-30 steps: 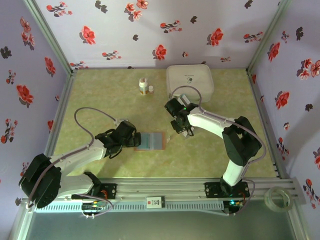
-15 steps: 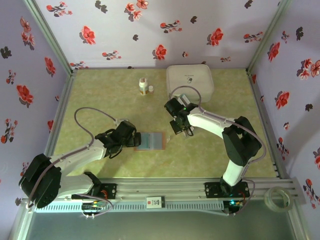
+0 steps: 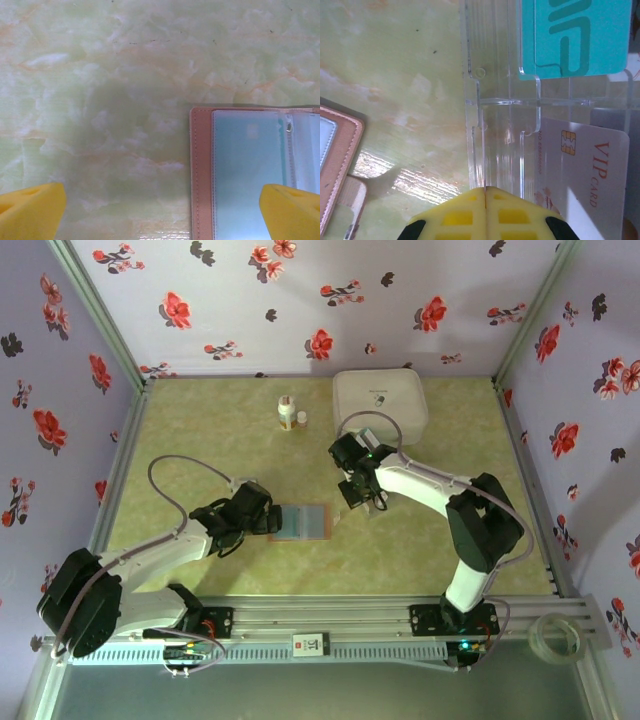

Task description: Put the credit cards into the card holder

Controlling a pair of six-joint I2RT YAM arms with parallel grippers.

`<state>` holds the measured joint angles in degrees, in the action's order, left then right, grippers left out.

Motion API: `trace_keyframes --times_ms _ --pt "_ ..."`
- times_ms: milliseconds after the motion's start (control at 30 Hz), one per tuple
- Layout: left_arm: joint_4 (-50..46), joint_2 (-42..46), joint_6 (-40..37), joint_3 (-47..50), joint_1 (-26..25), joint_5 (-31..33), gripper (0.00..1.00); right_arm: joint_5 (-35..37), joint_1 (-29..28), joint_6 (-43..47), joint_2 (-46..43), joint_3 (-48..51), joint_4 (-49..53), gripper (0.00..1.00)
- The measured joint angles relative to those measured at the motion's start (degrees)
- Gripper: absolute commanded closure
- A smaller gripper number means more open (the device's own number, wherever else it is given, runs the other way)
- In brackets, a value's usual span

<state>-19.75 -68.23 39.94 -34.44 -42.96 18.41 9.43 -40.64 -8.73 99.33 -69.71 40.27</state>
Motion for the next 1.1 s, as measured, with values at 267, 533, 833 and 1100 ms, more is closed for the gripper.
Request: trace_keyframes --times_ms 267,533,833,1100 --pt "-0.5 0.0 0.0 -0.2 0.0 0.0 0.0 -1.5 0.0 0.2 -7.6 -0.3 0.8 1.0" --pt "-1.9 0.0 -0.2 -1.7 0.0 0.0 0.0 -7.3 0.0 -3.4 -16.0 -0.4 -1.3 1.0" --pt "-4.2 -1.2 -1.6 -2.7 0.0 0.0 0.0 -20.2 0.0 -20.9 -23.3 17.2 -28.3 1.0" --pt "-4.3 -6.4 -2.9 -4.6 0.0 -0.1 0.0 -23.1 -2.7 -34.6 -19.3 30.8 -53.3 1.0"
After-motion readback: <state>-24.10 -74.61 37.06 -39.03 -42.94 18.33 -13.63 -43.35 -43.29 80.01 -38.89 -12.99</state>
